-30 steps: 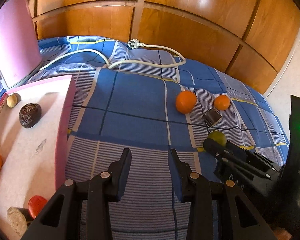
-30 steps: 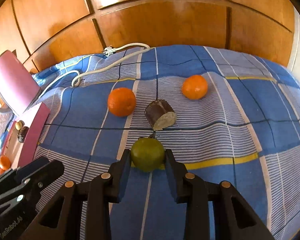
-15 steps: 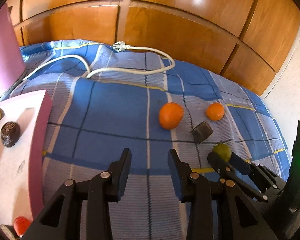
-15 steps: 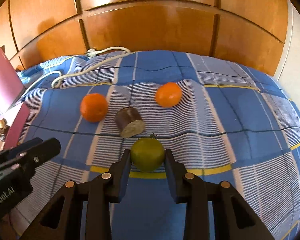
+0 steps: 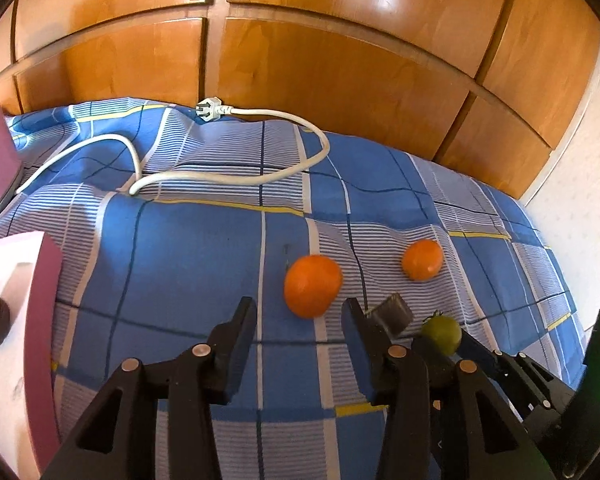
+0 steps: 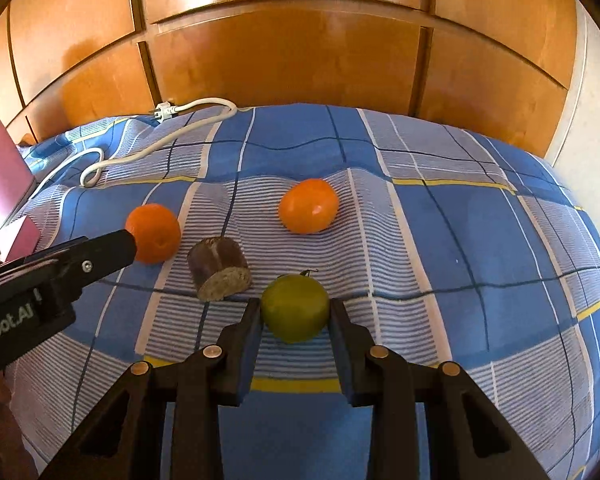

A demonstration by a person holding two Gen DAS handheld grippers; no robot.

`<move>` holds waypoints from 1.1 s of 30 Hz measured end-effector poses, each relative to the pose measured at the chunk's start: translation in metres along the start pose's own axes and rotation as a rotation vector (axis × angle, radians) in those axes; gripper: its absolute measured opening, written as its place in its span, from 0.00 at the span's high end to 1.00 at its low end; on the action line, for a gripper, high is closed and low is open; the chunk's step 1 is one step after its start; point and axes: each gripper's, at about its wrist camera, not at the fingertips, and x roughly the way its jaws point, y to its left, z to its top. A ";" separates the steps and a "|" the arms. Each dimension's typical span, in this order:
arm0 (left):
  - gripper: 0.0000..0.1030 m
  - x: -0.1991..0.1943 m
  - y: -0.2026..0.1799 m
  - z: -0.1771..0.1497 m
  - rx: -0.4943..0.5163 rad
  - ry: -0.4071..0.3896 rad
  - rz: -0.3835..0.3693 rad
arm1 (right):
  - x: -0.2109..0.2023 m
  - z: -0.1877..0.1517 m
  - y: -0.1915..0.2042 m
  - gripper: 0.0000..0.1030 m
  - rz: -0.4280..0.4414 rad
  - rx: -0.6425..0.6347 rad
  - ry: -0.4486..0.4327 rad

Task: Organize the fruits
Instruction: 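Grasp the mandarin with the left tool while the right tool holds the green fruit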

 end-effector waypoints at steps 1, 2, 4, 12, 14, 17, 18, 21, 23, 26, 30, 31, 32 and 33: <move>0.57 0.002 0.000 0.001 0.002 0.000 0.002 | 0.002 0.002 -0.001 0.68 0.004 0.000 0.002; 0.57 0.005 -0.001 0.003 0.005 0.001 0.004 | 0.002 0.002 -0.001 0.68 0.006 -0.001 0.003; 0.56 0.008 -0.002 0.004 0.006 0.005 0.001 | 0.005 0.004 0.000 0.67 0.007 -0.009 0.006; 0.61 0.031 -0.003 0.010 -0.001 0.038 -0.014 | 0.006 0.004 0.000 0.67 0.021 -0.006 0.006; 0.67 0.034 -0.004 0.011 0.002 0.035 -0.026 | 0.006 0.004 0.000 0.67 0.023 -0.004 0.006; 0.68 0.032 -0.003 0.009 0.000 0.029 -0.032 | 0.006 0.004 0.000 0.67 0.026 -0.002 0.004; 0.68 0.030 -0.001 0.007 -0.001 0.026 -0.028 | 0.006 0.004 0.000 0.67 0.029 0.001 0.003; 0.68 0.024 0.001 0.000 0.005 0.017 -0.015 | 0.005 0.003 -0.004 0.67 0.044 0.013 0.003; 0.68 0.020 0.002 -0.005 0.007 0.012 -0.005 | 0.005 0.003 -0.004 0.67 0.044 0.013 0.003; 0.68 0.014 0.001 -0.014 0.018 0.005 0.006 | 0.005 0.003 -0.003 0.67 0.044 0.012 0.004; 0.68 0.007 0.001 -0.023 0.020 0.001 0.021 | 0.006 0.003 -0.002 0.67 0.036 0.006 0.010; 0.68 0.005 0.002 -0.025 0.020 0.000 0.025 | 0.006 0.003 -0.002 0.67 0.036 0.005 0.011; 0.68 0.002 0.003 -0.028 0.018 -0.001 0.029 | 0.006 0.003 -0.002 0.67 0.035 0.003 0.014; 0.68 -0.001 0.005 -0.032 0.017 -0.001 0.031 | 0.006 0.003 -0.002 0.67 0.034 0.002 0.014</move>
